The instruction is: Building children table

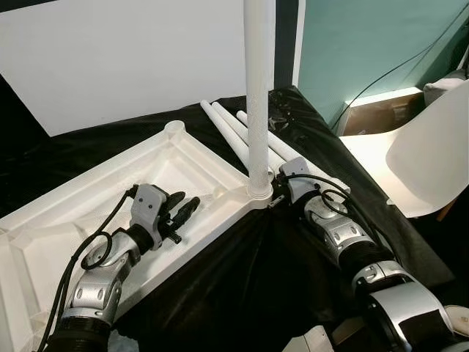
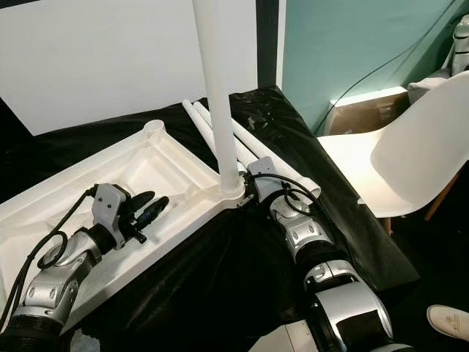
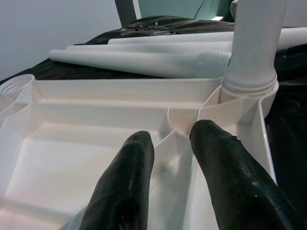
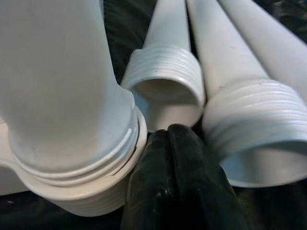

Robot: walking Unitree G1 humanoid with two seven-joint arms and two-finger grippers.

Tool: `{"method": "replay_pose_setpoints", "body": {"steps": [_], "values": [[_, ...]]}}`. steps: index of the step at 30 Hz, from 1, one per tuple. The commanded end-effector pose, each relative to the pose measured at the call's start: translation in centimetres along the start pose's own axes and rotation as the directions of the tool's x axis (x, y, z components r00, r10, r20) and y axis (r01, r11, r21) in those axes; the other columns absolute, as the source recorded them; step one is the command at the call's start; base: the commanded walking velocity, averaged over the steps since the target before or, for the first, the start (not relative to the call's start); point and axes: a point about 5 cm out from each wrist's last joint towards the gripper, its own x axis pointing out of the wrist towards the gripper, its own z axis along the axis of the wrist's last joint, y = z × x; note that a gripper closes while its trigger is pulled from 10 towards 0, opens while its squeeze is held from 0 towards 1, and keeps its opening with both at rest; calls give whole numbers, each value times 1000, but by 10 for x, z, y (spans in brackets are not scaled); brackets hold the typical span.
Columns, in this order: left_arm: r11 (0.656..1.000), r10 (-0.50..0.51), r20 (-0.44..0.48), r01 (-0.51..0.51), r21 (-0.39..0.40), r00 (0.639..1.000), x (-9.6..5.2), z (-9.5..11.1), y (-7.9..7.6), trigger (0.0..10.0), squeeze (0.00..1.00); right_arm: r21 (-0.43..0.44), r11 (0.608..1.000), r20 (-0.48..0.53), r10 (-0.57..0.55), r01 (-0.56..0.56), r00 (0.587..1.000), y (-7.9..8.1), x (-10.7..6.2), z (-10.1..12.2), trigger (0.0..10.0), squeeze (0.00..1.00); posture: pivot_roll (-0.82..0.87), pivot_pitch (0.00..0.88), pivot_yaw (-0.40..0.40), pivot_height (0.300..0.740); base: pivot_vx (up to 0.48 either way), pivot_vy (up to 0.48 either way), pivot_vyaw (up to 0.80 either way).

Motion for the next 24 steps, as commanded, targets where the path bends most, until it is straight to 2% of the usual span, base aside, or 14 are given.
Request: {"method": "replay_pose_setpoints", "body": {"steps": [1, 12, 24], "values": [[999, 49, -3, -49, 10, 999, -4, 0, 4, 10000, 0, -20, 996, 24, 84, -83, 996, 17, 8, 8, 10000, 0, 30, 0, 77, 740, 0, 0, 0], [998, 62, 1, -62, 6, 998, -4, -2, 4, 10000, 0, -34, 986, 50, 167, -166, 985, 33, 15, 19, 10000, 0, 26, 0, 63, 740, 0, 0, 0], [999, 31, -14, -31, 9, 999, 0, -5, -1, 10000, 0, -20, 986, 106, 168, -167, 980, 36, 20, 30, 10000, 0, 6, 0, 67, 740, 0, 0, 0]]}}
